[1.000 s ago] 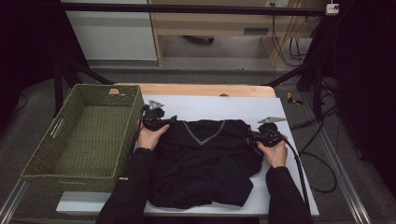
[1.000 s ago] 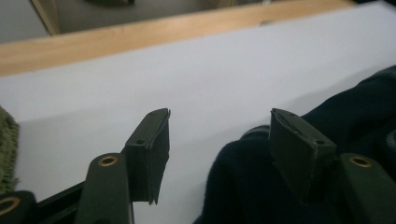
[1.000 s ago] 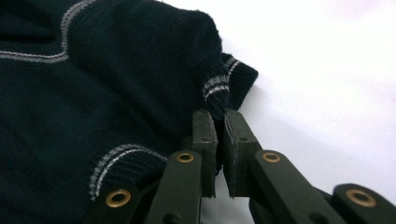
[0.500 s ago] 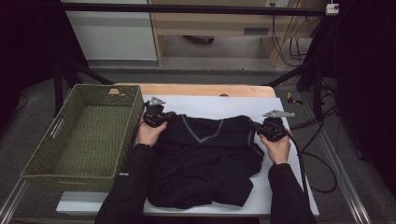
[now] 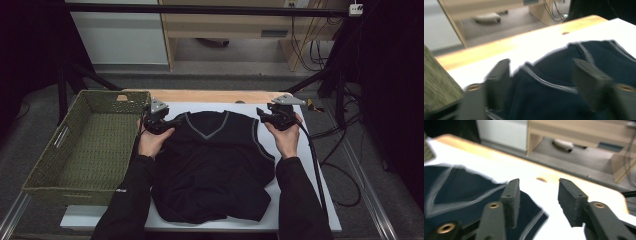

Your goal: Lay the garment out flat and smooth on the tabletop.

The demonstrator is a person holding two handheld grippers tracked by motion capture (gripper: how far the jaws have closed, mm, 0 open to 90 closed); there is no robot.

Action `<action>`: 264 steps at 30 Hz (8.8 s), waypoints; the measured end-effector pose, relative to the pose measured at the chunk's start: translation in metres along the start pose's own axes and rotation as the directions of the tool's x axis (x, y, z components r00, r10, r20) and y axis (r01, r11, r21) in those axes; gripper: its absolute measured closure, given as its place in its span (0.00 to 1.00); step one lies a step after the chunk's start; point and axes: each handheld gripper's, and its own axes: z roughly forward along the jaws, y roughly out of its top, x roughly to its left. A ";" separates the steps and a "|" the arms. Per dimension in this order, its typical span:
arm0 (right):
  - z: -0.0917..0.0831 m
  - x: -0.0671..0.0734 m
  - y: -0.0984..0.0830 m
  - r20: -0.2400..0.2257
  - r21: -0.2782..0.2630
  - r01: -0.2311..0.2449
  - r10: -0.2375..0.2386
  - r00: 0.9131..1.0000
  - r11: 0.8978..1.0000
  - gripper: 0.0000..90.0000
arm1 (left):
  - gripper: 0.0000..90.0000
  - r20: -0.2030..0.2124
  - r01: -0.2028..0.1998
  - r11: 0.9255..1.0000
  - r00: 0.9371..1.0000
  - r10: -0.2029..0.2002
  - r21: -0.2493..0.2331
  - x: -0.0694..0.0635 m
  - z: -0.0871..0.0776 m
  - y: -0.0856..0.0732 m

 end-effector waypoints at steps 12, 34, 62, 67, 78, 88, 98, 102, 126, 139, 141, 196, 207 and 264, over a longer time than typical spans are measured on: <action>-0.048 0.031 -0.056 -0.216 0.103 -0.035 0.057 0.975 0.994 0.31 | 0.06 0.210 0.057 0.997 0.975 -0.066 0.050 -0.045 -0.054 -0.043; -0.118 0.130 -0.098 -0.560 0.141 0.063 0.027 0.828 0.988 0.35 | 0.20 0.100 0.012 0.963 0.994 -0.041 0.270 -0.086 -0.132 -0.143; -0.073 0.092 -0.072 -0.356 0.183 0.126 -0.054 0.933 0.975 0.97 | 0.95 0.146 -0.036 0.964 0.989 -0.003 0.262 -0.070 -0.137 -0.149; -0.049 0.104 -0.084 -0.313 0.199 0.180 -0.112 0.943 0.963 0.80 | 0.94 0.193 -0.003 0.975 0.980 -0.041 0.223 -0.064 -0.131 -0.155; -0.115 0.149 -0.090 -0.515 0.090 0.147 -0.081 0.854 0.985 0.53 | 0.94 0.183 -0.015 0.978 0.983 -0.023 0.206 -0.067 -0.130 -0.155; -0.088 0.183 -0.133 -0.587 0.211 0.255 -0.086 0.805 0.943 0.56 | 0.94 0.189 -0.004 0.982 0.981 -0.033 0.190 -0.065 -0.132 -0.155; -0.081 0.189 -0.125 -0.574 0.218 0.310 -0.135 0.808 0.925 0.90 | 0.94 0.181 0.009 0.989 0.983 -0.036 0.150 -0.064 -0.136 -0.150; -0.088 0.189 -0.116 -0.598 0.209 0.298 -0.119 0.793 0.931 0.92 | 0.94 0.179 0.014 0.992 0.983 -0.036 0.123 -0.064 -0.141 -0.146; -0.125 0.077 -0.124 -0.344 0.194 -0.006 0.074 0.936 0.981 0.47 | 0.92 0.152 -0.003 0.991 0.988 -0.017 0.131 -0.067 -0.143 -0.146; -0.142 0.071 -0.133 -0.405 0.322 0.032 0.107 0.908 0.946 0.99 | 0.95 0.187 0.029 0.991 0.981 -0.053 0.130 -0.065 -0.154 -0.146; -0.161 0.065 -0.131 -0.415 0.303 0.016 0.117 0.902 0.953 0.99 | 0.95 0.196 0.039 0.992 0.979 -0.062 0.122 -0.064 -0.158 -0.145; -0.107 -0.011 -0.137 -0.093 0.364 -0.035 0.074 0.993 0.931 0.91 | 0.91 0.232 -0.013 0.969 0.972 -0.045 0.245 -0.082 -0.111 -0.130; -0.097 -0.009 -0.129 -0.160 0.231 -0.069 0.108 0.981 0.970 0.58 | 0.43 -0.026 -0.012 0.977 0.999 0.018 0.214 -0.058 -0.087 -0.123; -0.011 -0.036 -0.107 -0.120 0.193 -0.086 0.111 0.987 0.978 0.36 | 0.19 -0.055 0.162 0.980 0.986 -0.157 0.117 -0.001 0.012 -0.071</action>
